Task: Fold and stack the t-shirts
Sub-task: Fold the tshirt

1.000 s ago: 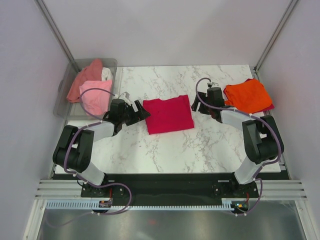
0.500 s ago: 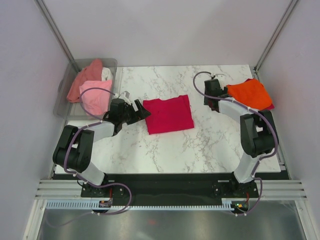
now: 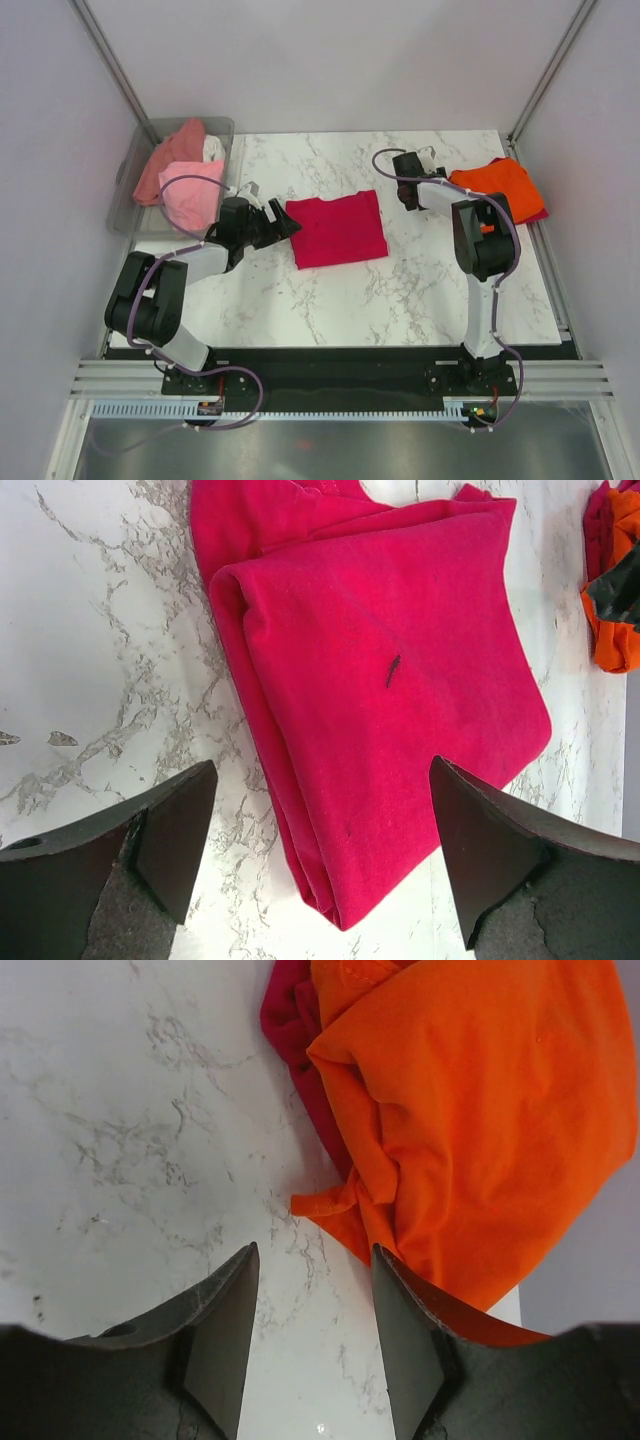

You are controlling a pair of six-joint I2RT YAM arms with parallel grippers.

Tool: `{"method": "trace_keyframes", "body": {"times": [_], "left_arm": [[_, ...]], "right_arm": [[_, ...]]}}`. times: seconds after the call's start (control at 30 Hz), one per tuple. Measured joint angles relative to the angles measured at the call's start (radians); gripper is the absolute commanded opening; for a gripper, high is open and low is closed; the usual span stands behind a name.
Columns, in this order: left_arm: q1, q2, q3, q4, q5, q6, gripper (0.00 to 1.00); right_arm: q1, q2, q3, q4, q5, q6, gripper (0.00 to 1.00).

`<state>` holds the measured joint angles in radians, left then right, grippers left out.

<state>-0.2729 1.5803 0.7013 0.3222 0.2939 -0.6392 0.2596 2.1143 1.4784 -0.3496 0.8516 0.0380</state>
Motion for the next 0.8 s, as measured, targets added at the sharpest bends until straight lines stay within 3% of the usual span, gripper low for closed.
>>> {"method": "trace_keyframes", "body": {"times": [0.33,0.4,0.5,0.53,0.67,0.8], "left_arm": [[0.000,0.000,0.000,0.000,-0.001,0.000,0.94],[0.000,0.000,0.000,0.000,-0.002,0.000,0.94],[0.000,0.000,0.000,0.000,-0.005,0.000,0.94],[0.000,0.000,0.000,0.000,-0.005,0.000,0.94],[0.000,0.000,0.000,-0.001,-0.005,0.000,0.94],[0.000,0.000,0.000,-0.002,-0.005,0.000,0.93]], "right_arm": [[-0.033,0.188,0.170,-0.055,0.125,-0.055,0.55],[-0.053,0.221,0.215,-0.063,0.147,-0.062,0.64],[-0.082,0.252,0.269,-0.074,0.184,-0.063,0.66],[-0.091,0.261,0.281,-0.078,0.192,-0.062,0.64],[-0.120,0.323,0.338,-0.084,0.223,-0.064,0.00],[-0.122,0.363,0.371,-0.108,0.285,-0.053,0.00]]}}
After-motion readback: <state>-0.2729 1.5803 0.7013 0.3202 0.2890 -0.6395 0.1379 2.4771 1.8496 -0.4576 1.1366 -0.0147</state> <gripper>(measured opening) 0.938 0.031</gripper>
